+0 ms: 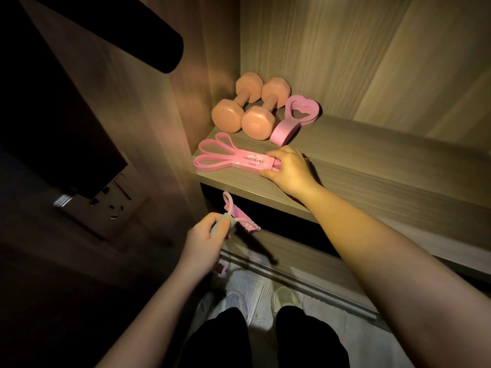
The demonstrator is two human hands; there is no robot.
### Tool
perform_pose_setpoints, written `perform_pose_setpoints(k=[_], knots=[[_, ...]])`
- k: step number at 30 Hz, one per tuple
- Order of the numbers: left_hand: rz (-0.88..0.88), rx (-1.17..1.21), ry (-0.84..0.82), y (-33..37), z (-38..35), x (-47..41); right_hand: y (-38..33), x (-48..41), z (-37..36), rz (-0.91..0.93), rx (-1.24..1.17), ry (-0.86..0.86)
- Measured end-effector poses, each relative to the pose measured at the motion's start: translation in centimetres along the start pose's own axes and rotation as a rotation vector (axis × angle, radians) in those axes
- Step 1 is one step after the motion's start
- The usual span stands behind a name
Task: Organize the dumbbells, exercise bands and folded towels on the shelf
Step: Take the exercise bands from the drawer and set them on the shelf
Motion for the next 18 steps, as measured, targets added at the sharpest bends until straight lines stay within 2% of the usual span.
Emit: perform_pose_setpoints(k=[3,9,18], knots=[[0.076,0.048,-0.033,-0.6,0.1,0.1,-0.5,-0.5,-0.7,-0.014,-0.04,0.017],[0.033,-0.003,0.013,-0.1,0.9,0.0,-0.5,-0.7,-0.9,-0.051,-0.066,0.062],[0.128,0.092,-0.008,-0.6,1.7,0.9,-0.6,-0.3,-0.8,-0.062,-0.061,0.108]])
Point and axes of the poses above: each hand's wrist, its own x-axis away from the middle knuckle, its own z-axis out of the back of the hand, y = z × x, the point moved 8 cm from there along -x, towards the middle knuckle, and after that the axes turned 12 degrees about -x, right-handed, at the moved point
